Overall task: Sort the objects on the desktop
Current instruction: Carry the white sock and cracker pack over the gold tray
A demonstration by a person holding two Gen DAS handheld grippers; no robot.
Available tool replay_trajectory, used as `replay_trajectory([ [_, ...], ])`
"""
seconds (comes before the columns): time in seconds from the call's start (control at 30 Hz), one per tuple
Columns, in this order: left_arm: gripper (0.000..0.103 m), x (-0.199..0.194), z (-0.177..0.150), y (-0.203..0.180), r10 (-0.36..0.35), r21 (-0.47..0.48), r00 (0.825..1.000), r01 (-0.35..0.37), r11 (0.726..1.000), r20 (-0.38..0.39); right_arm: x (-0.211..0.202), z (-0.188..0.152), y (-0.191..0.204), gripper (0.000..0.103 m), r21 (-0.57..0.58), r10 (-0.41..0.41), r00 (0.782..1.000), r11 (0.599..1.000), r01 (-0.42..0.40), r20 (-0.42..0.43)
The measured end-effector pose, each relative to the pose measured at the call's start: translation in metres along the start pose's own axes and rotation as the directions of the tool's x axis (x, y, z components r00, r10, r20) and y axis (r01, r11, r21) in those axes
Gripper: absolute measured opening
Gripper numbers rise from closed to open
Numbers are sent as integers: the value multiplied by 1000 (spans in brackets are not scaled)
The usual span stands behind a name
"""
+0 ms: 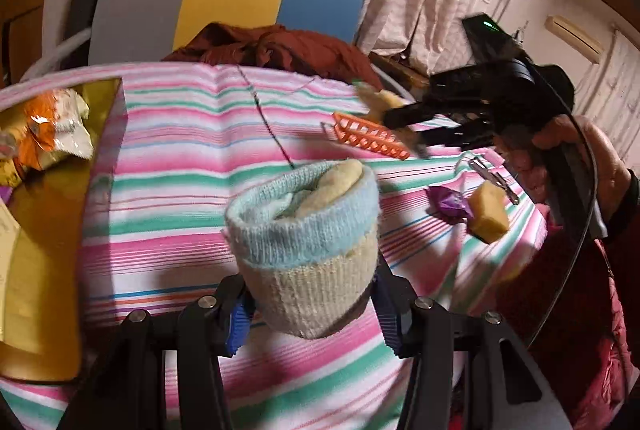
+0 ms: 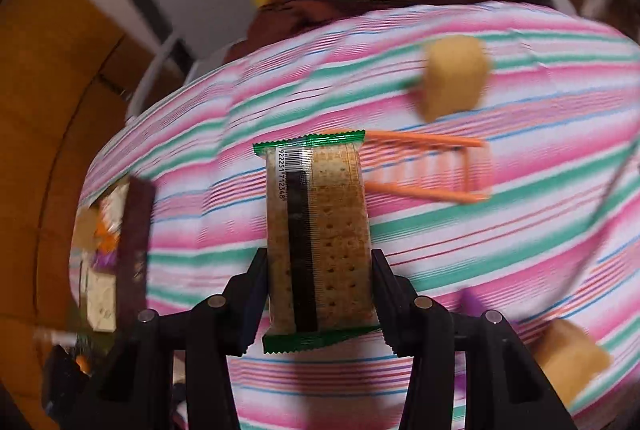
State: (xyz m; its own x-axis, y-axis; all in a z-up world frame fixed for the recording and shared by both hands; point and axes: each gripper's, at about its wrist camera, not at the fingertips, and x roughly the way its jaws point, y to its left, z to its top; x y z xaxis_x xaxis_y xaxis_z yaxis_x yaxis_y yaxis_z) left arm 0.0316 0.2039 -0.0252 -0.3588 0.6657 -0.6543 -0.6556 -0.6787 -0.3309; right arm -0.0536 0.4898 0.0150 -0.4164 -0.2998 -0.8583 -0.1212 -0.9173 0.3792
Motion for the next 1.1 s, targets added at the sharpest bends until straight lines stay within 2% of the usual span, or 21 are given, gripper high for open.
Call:
replay_trajectory([
  [0.1, 52, -17, -1, 4, 1, -7, 1000, -1, 1000, 20, 13, -9, 34, 49, -43, 48, 999, 998, -49, -24],
  [0.3, 52, -56, 0, 33, 19, -90, 997, -12, 996, 71, 34, -24, 110, 49, -125, 162, 983, 977, -171, -81],
  [0.57, 52, -107, -3, 86, 99, -210, 985, -69, 975, 138, 47, -42, 192, 49, -217, 240, 961, 939, -265, -135],
  [0.73, 52, -127, -1, 119, 143, -268, 977, -97, 958, 157, 65, -50, 225, 49, -236, 243, 955, 931, -278, -169],
  [0.93, 52, -148, 13, 164, 202, -325, 963, -135, 936, 181, 88, -55, 255, 49, -244, 223, 959, 934, -261, -173],
  [1.1, 52, -139, 34, 200, 210, -376, 965, -138, 917, 159, 102, -53, 268, 51, -235, 189, 969, 946, -223, -159],
])
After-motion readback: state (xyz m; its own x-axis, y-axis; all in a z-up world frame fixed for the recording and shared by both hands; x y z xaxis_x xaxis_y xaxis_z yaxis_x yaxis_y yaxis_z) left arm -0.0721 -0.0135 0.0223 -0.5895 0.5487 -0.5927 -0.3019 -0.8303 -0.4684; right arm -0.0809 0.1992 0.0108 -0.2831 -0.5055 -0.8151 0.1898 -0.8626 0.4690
